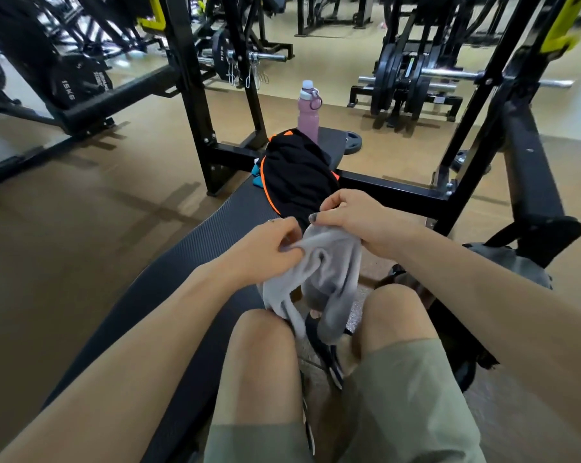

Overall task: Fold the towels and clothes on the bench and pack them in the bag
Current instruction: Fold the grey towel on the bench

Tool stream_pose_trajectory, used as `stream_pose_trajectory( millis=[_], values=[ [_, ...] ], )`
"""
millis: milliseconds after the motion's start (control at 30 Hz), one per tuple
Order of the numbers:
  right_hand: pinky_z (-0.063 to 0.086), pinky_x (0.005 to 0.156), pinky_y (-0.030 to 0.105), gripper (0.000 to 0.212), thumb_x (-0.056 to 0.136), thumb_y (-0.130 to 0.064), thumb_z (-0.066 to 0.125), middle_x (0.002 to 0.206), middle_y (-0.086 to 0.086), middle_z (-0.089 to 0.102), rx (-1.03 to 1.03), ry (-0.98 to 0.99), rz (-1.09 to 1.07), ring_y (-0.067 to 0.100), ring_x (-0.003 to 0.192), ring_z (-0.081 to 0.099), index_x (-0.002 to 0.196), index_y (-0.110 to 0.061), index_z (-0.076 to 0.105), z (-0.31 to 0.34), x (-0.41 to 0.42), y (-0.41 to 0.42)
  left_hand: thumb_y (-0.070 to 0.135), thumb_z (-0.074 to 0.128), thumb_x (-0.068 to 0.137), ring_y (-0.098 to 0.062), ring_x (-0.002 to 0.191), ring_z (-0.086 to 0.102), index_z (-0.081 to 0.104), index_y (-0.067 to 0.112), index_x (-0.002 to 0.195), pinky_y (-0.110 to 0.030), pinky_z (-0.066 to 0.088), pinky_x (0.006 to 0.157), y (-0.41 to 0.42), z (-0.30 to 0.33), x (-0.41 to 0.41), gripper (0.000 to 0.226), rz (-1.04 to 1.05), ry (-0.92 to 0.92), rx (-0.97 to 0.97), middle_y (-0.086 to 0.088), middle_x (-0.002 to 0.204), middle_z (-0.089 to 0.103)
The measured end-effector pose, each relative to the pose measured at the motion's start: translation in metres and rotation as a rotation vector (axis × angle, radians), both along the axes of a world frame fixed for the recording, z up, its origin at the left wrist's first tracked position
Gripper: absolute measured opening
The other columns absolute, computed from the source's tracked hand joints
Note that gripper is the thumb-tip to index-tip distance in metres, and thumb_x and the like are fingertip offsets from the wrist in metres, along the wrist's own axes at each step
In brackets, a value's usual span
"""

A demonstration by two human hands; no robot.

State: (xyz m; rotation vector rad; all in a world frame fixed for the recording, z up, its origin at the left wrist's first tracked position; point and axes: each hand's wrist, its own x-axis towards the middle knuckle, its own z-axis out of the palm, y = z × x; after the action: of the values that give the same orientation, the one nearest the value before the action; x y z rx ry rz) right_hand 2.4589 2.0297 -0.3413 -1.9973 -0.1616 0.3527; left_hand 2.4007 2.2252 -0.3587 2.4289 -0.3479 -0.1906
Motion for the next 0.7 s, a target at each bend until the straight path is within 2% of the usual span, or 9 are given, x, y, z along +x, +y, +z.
stream_pose_trajectory(
  millis=[67, 100, 167, 267, 333, 400, 567, 633, 700],
  values=[
    [0.051, 0.093, 0.048, 0.043, 0.061, -0.033, 0.081, 0.101, 0.011, 0.07, -0.013, -0.021, 0.085, 0.031, 0.101, 0.065, 0.098, -0.02, 0.065, 0.011, -0.004, 0.005, 0.006, 0.062, 0.086, -0.036, 0.095, 0.065, 0.05, 0.023, 0.13, -0.043, 0.054, 0.087, 0.0, 0.008, -0.003, 0.049, -0.028, 0.138, -0.316, 0.001, 0.13, 0.054],
    [0.05, 0.096, 0.047, 0.043, 0.064, -0.028, 0.08, 0.107, 0.014, 0.069, -0.028, -0.026, 0.147, 0.032, 0.107, 0.063, 0.103, -0.019, 0.064, 0.017, -0.007, 0.007, 0.003, 0.062, 0.086, -0.039, 0.096, 0.066, 0.044, 0.027, 0.139, -0.045, 0.057, 0.086, -0.001, 0.01, -0.004, 0.061, -0.01, 0.193, -0.441, 0.003, 0.138, 0.05],
    [0.052, 0.095, 0.043, 0.04, 0.076, -0.015, 0.078, 0.112, 0.013, 0.068, -0.087, -0.027, 0.273, 0.029, 0.108, 0.064, 0.112, -0.016, 0.061, 0.028, -0.01, 0.01, 0.002, 0.063, 0.092, -0.032, 0.093, 0.07, 0.043, 0.027, 0.143, -0.042, 0.06, 0.08, -0.002, 0.014, -0.002, 0.061, 0.021, 0.199, -0.491, 0.007, 0.137, 0.052],
    [0.055, 0.081, 0.03, 0.041, 0.078, 0.0, 0.071, 0.107, 0.009, 0.072, -0.13, -0.015, 0.399, 0.018, 0.093, 0.067, 0.115, -0.014, 0.059, 0.041, -0.012, 0.013, 0.014, 0.067, 0.093, -0.017, 0.073, 0.065, 0.059, 0.014, 0.121, -0.039, 0.058, 0.069, 0.003, 0.008, 0.004, 0.029, 0.01, 0.065, -0.306, -0.004, 0.1, 0.066],
    [0.053, 0.07, 0.024, 0.04, 0.076, 0.001, 0.068, 0.099, 0.005, 0.072, -0.187, -0.055, 0.431, 0.012, 0.083, 0.064, 0.112, -0.014, 0.059, 0.047, -0.011, 0.016, 0.024, 0.067, 0.092, -0.013, 0.069, 0.056, 0.062, 0.01, 0.096, -0.041, 0.052, 0.066, 0.007, 0.002, 0.005, 0.016, 0.02, -0.018, -0.217, -0.013, 0.084, 0.062],
    [0.048, 0.061, 0.021, 0.036, 0.076, -0.003, 0.07, 0.093, -0.001, 0.067, -0.314, -0.143, 0.453, 0.009, 0.076, 0.059, 0.107, -0.018, 0.059, 0.051, -0.008, 0.018, 0.028, 0.065, 0.092, -0.01, 0.063, 0.047, 0.054, 0.012, 0.08, -0.035, 0.043, 0.06, 0.014, -0.003, 0.008, 0.023, 0.071, -0.124, -0.118, -0.011, 0.075, 0.057],
    [0.043, 0.063, 0.031, 0.017, 0.077, -0.009, 0.067, 0.087, -0.002, 0.06, -0.635, -0.367, 0.343, 0.019, 0.08, 0.055, 0.089, -0.015, 0.058, 0.034, 0.009, 0.009, 0.017, 0.059, 0.086, -0.018, 0.055, 0.039, 0.033, 0.021, 0.065, -0.037, 0.029, 0.053, 0.031, 0.013, 0.022, 0.033, 0.137, -0.402, 0.073, 0.0, 0.056, 0.039],
    [0.044, 0.065, 0.038, 0.011, 0.079, -0.007, 0.062, 0.086, 0.002, 0.06, -0.655, -0.396, 0.219, 0.024, 0.081, 0.055, 0.085, -0.013, 0.056, 0.023, 0.015, 0.002, 0.017, 0.056, 0.085, -0.022, 0.057, 0.041, 0.032, 0.024, 0.064, -0.034, 0.023, 0.057, 0.04, 0.02, 0.027, 0.033, 0.151, -0.522, 0.314, 0.004, 0.054, 0.035],
    [0.042, 0.063, 0.037, 0.009, 0.081, -0.006, 0.057, 0.086, 0.005, 0.059, -0.606, -0.392, 0.099, 0.024, 0.077, 0.052, 0.086, -0.013, 0.054, 0.016, 0.019, -0.002, 0.024, 0.048, 0.087, -0.022, 0.066, 0.041, 0.041, 0.023, 0.062, -0.035, 0.025, 0.067, 0.048, 0.022, 0.027, 0.026, 0.169, -0.626, 0.599, 0.004, 0.057, 0.041]
  ],
)
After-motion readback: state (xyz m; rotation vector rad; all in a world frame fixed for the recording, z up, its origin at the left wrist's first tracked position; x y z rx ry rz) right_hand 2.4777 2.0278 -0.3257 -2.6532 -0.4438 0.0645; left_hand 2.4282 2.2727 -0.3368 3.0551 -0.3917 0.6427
